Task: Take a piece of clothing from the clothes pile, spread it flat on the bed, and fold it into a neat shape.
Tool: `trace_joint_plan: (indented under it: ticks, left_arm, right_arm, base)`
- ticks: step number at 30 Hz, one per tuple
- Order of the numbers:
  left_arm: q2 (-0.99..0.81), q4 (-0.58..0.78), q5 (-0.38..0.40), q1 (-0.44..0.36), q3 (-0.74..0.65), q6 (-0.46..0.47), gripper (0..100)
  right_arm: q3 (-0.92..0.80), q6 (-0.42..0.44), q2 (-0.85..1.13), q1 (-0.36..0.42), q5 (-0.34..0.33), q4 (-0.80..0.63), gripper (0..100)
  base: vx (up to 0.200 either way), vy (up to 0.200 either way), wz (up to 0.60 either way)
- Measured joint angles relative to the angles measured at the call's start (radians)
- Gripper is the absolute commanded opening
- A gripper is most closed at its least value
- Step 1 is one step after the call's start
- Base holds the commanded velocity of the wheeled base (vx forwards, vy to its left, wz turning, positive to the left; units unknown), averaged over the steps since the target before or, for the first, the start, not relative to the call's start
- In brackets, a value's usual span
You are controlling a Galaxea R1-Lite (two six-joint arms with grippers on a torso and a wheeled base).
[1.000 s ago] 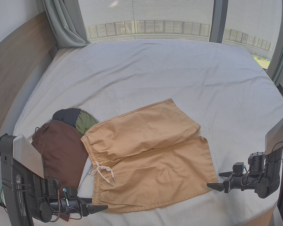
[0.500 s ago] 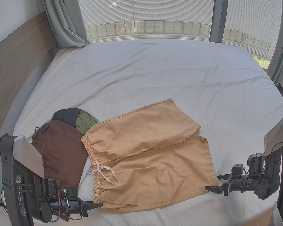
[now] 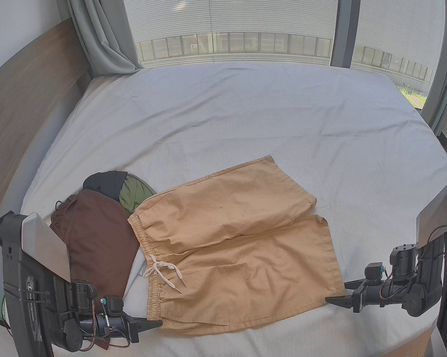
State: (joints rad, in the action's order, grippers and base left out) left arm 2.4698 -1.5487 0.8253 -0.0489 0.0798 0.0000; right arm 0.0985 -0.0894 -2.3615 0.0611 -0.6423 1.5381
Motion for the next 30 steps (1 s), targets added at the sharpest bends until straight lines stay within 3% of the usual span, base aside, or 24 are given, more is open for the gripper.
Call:
trace_joint_plan:
  ticks: [19,30]
  left_arm:
    - [-0.001,0.0,0.001,0.0,-0.006,0.0,0]
    - [-0.029,0.001,0.041,0.009,-0.057,-0.007,0]
  right_arm:
    - [0.001,0.002,-0.009,-0.009,0.012,0.0,0]
    - [-0.07,-0.004,0.012,-0.003,0.012,-0.001,0]
  base:
    - [0.0,0.0,0.0]
    - [0.0,0.0,0.0]
